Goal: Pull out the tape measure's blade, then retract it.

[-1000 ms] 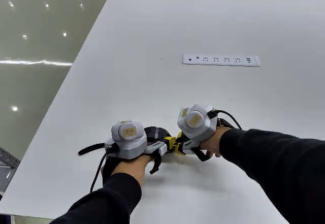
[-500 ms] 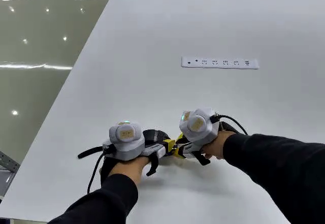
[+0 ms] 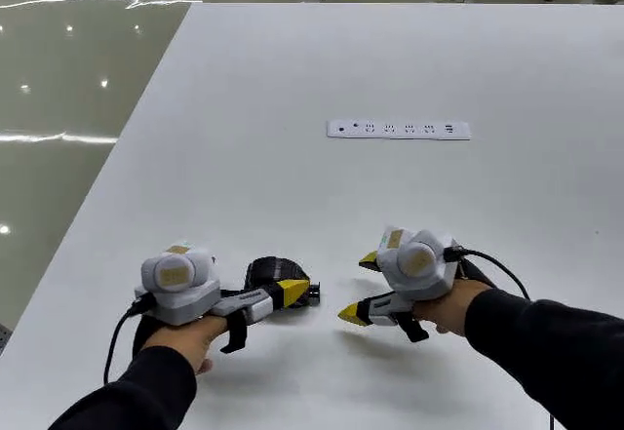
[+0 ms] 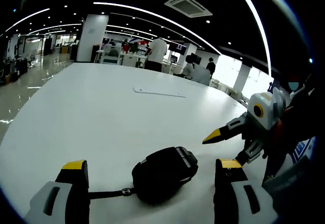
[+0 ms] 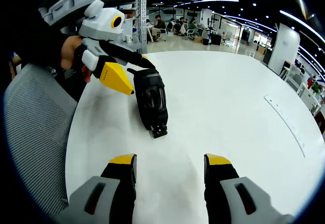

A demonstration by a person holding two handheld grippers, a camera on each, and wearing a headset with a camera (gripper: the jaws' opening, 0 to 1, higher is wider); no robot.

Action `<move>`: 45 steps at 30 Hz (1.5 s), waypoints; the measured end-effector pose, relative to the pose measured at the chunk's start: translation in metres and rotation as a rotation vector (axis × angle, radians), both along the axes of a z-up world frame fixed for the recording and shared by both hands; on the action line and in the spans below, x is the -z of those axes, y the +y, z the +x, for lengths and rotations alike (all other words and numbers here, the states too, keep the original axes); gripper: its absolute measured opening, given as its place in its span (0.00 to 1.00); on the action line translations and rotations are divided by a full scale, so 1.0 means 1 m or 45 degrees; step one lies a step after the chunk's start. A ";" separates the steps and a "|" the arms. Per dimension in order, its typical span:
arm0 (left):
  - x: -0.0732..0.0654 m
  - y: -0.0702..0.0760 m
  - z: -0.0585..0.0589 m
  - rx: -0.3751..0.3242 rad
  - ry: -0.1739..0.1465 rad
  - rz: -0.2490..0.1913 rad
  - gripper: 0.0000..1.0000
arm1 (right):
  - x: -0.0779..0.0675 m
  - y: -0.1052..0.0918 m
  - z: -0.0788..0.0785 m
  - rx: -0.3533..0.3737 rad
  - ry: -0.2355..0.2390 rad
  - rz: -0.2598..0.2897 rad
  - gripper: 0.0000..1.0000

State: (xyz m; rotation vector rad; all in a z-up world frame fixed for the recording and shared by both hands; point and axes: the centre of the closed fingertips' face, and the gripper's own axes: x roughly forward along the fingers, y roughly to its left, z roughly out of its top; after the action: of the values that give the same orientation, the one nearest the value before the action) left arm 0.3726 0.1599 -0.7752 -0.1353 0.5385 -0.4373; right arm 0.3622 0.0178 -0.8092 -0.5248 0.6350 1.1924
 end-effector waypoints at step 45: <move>-0.015 0.083 -0.102 0.314 -0.008 0.214 1.00 | -0.043 -0.257 -0.090 0.591 -0.036 0.071 1.00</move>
State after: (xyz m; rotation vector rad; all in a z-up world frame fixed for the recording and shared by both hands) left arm 0.2710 0.2426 -0.7599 0.0947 0.5861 -0.6294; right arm 0.2722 -0.2394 -0.7665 -0.3216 0.6543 0.7605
